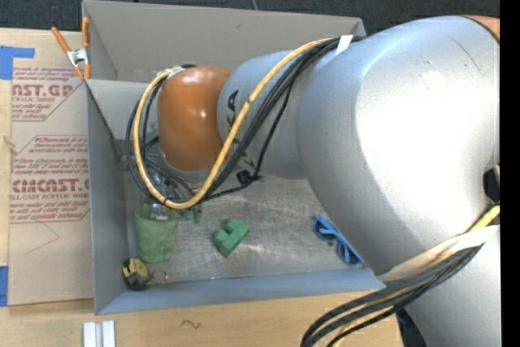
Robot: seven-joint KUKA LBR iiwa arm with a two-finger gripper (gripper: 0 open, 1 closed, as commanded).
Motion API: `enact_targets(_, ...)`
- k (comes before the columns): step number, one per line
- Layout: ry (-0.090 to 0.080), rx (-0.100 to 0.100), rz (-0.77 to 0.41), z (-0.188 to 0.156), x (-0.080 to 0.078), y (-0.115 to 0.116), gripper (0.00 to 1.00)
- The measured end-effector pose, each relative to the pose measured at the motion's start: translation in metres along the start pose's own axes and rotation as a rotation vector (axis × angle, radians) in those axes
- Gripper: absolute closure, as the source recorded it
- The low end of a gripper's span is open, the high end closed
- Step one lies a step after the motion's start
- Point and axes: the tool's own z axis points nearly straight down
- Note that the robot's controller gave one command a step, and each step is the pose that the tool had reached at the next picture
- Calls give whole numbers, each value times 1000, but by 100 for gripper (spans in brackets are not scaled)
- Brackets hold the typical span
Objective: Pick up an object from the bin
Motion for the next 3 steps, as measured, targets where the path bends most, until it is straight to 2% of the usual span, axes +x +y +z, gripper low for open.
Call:
enact_targets(1, -11, 0, -3, -9, 0, 4, 100)
enact_targets(2, -15, 3, -5, -58, -1, 6, 100)
enact_targets(3, -11, 5, -6, -64, -1, 7, 100)
